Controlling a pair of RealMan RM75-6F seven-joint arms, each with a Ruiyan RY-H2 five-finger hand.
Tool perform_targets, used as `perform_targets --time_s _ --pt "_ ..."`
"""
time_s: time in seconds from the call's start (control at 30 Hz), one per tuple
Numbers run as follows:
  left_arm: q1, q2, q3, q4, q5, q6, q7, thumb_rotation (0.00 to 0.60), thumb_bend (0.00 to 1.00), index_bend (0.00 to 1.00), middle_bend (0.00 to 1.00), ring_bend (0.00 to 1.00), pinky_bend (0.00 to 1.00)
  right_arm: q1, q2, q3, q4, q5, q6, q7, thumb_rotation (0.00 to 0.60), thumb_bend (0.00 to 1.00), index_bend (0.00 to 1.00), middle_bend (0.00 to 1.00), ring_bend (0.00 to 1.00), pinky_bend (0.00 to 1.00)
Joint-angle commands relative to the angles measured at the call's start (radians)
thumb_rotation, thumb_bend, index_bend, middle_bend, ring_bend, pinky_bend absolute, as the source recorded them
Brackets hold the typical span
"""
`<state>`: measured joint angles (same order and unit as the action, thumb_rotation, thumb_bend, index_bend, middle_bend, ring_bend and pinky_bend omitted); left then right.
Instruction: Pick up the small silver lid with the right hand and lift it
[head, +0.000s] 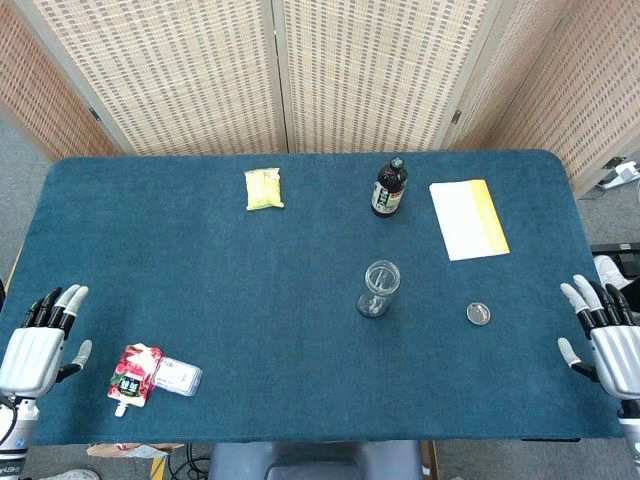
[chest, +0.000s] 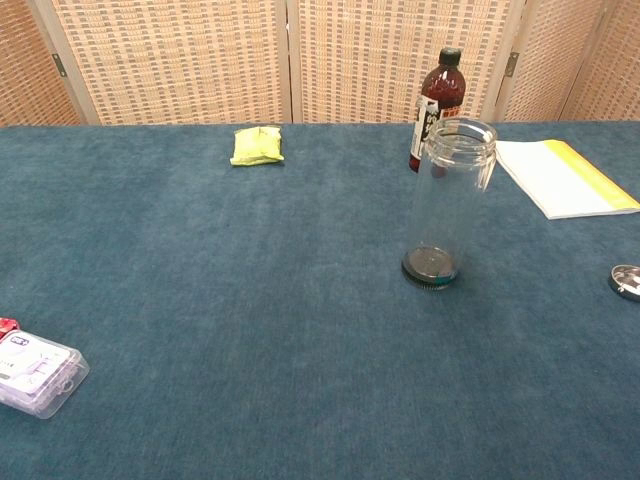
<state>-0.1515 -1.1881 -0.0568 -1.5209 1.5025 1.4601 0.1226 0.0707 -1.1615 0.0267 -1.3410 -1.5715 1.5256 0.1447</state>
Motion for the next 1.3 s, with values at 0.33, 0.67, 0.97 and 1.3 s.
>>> perform_targets --time_s 0.33,0.67,0.97,1.3 --pt "0.001 0.009 -0.001 -0.005 0.018 0.019 -0.023 0.600 0.35 0.00 0.08 0.00 0.11 0.010 0.022 -0.004 -0.020 0.013 -0.043 0.018 0.600 0.38 0.07 0.00 0.00 0.00" --pt "0.007 0.019 0.003 -0.009 0.020 0.027 -0.046 0.600 0.35 0.00 0.08 0.00 0.11 0.102 0.102 0.025 -0.101 0.064 -0.211 0.032 0.600 0.38 0.07 0.00 0.00 0.00" --pt "0.008 0.031 0.008 -0.014 0.026 0.024 -0.069 0.600 0.35 0.00 0.08 0.00 0.11 0.192 0.029 0.049 -0.043 0.109 -0.348 0.041 0.600 0.37 0.31 0.00 0.00 0.00" --pt "0.020 0.051 0.009 -0.017 0.039 0.052 -0.114 0.600 0.35 0.00 0.08 0.00 0.11 0.224 -0.063 0.039 0.026 0.138 -0.404 -0.019 0.600 0.37 0.38 0.00 0.00 0.00"
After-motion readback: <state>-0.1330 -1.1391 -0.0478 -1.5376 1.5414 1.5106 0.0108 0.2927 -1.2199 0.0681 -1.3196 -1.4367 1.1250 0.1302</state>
